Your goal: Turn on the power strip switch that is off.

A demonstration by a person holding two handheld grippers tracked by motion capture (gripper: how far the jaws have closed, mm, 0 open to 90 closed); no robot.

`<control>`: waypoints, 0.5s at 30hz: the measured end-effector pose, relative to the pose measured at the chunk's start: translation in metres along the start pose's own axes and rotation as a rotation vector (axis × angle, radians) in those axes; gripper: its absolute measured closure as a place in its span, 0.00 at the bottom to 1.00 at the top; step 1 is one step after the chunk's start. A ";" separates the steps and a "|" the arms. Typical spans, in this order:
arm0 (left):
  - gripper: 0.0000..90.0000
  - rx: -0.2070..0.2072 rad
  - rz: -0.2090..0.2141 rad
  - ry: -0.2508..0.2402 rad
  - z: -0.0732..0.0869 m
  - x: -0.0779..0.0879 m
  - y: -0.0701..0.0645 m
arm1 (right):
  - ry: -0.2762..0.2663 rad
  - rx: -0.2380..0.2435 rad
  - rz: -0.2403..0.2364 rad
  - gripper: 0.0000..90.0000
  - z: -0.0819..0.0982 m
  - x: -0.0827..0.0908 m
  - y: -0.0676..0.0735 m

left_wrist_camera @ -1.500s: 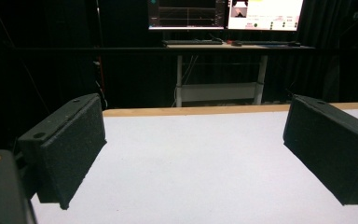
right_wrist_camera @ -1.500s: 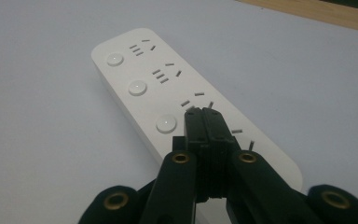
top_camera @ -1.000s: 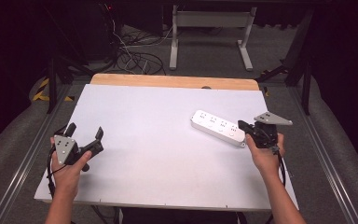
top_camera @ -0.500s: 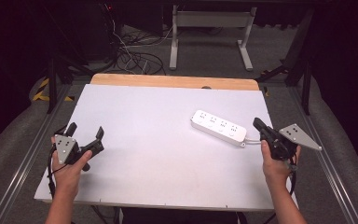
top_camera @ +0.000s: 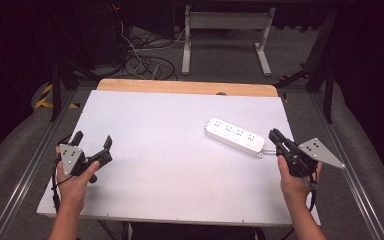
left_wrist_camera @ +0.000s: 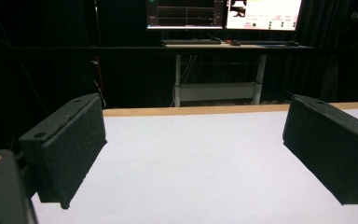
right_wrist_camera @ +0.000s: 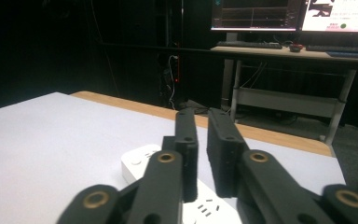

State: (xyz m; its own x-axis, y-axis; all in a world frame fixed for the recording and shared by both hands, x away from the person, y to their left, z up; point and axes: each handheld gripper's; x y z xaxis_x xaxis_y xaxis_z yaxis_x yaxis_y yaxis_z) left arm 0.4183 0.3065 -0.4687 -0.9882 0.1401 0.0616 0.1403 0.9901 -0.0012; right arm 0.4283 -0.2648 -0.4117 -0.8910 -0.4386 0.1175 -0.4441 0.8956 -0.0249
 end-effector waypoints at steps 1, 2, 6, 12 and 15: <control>0.07 0.000 0.000 0.000 0.000 0.000 0.000 | 0.000 -0.005 -0.002 0.86 0.000 0.000 0.000; 0.07 -0.001 0.001 0.001 0.000 0.000 0.000 | 0.001 -0.004 0.000 0.82 0.000 0.000 0.000; 0.07 0.000 0.001 0.000 0.000 0.000 0.000 | 0.002 -0.013 0.008 0.55 0.003 -0.004 0.000; 0.07 -0.003 0.001 0.000 0.000 0.000 0.000 | -0.034 -0.046 0.010 0.28 0.004 -0.008 0.000; 0.07 -0.001 0.002 0.000 0.000 0.000 0.000 | -0.056 -0.031 0.007 0.23 0.005 -0.010 0.000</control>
State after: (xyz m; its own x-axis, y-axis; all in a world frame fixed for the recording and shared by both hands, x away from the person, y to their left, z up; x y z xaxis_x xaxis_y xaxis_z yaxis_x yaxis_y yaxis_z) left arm 0.4186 0.3063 -0.4687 -0.9879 0.1424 0.0621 0.1426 0.9898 -0.0006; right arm 0.4366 -0.2607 -0.4182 -0.8981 -0.4354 0.0618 -0.4359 0.9000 0.0049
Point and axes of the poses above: each handheld gripper's, and its own axes: x roughly backward along the jaws, z roughly out of its underside, y roughly to its left, and after that the axes turned 2 degrees about y, right-handed
